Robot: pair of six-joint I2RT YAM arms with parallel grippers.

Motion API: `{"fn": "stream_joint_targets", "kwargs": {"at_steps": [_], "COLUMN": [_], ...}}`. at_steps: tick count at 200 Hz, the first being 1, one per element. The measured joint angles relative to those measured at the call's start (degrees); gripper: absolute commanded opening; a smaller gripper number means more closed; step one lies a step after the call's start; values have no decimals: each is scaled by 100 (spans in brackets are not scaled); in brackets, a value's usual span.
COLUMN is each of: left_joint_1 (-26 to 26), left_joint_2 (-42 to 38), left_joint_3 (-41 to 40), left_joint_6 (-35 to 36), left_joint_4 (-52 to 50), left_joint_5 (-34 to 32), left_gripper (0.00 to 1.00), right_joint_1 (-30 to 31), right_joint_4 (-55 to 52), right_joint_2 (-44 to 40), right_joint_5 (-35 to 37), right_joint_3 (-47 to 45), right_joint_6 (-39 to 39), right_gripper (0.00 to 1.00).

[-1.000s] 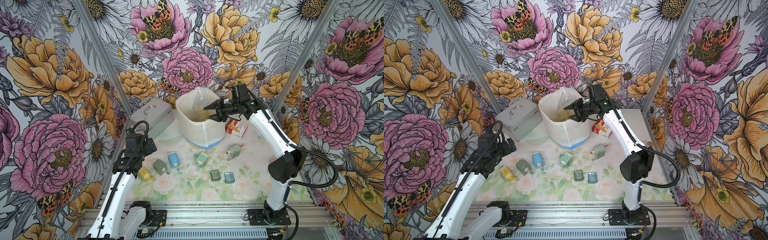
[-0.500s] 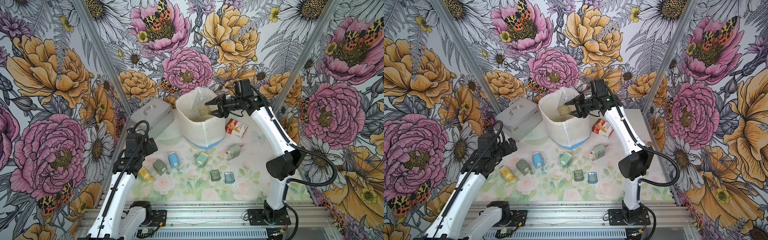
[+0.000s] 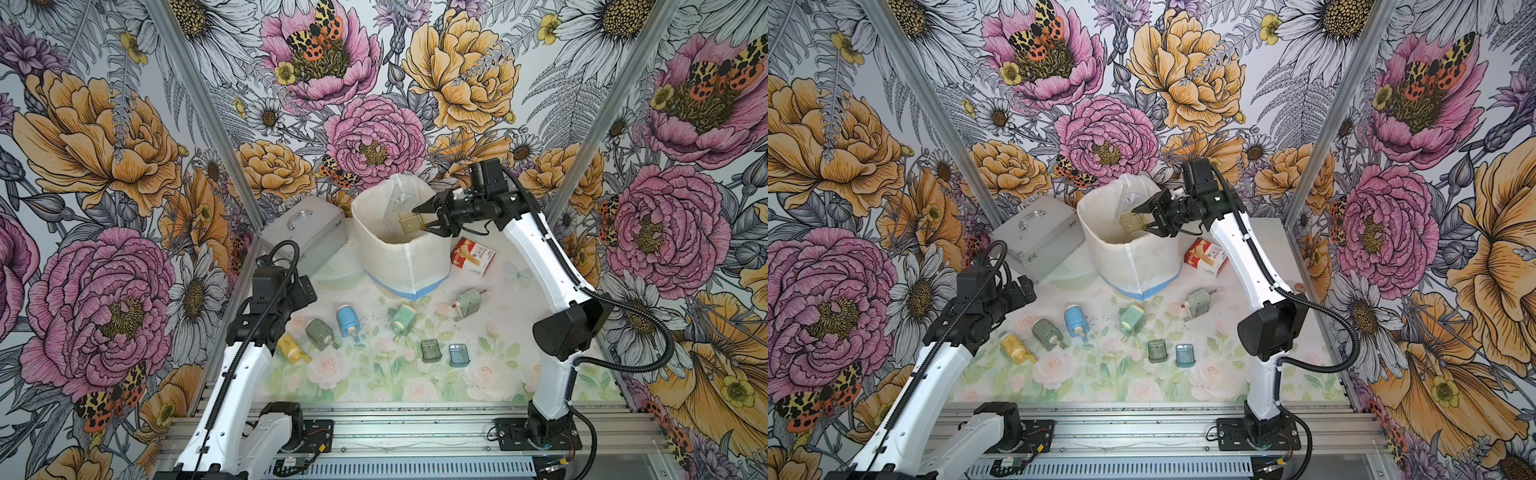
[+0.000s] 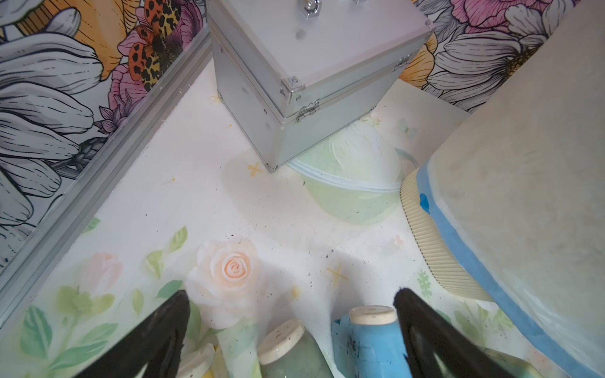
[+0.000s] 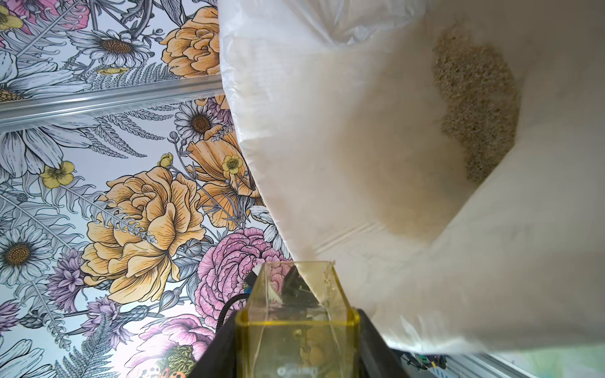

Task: Take out the pencil sharpener tray and clean the shavings
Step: Place the pencil sharpener at the center of the board, then place the container at the center of the board.

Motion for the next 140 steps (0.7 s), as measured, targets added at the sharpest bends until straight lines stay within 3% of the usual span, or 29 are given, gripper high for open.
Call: {"fn": "stream_joint_targets", "kwargs": {"at_steps": [73, 140], "left_joint_1": [2, 70], "left_joint_2": [66, -398], "left_joint_3": [0, -251], "left_joint_6": [-61, -280], "left_joint_4": [46, 428], "left_joint_5": [116, 116], "left_gripper": [99, 99], "right_joint_1": [98, 741], "right_joint_4": [-35, 262], "right_joint_2": [-442, -1436], "right_joint_5": [981, 2149], "right_joint_3": [-59, -896], "right_joint_6": [-1580, -2894], "right_gripper": [16, 16]}}
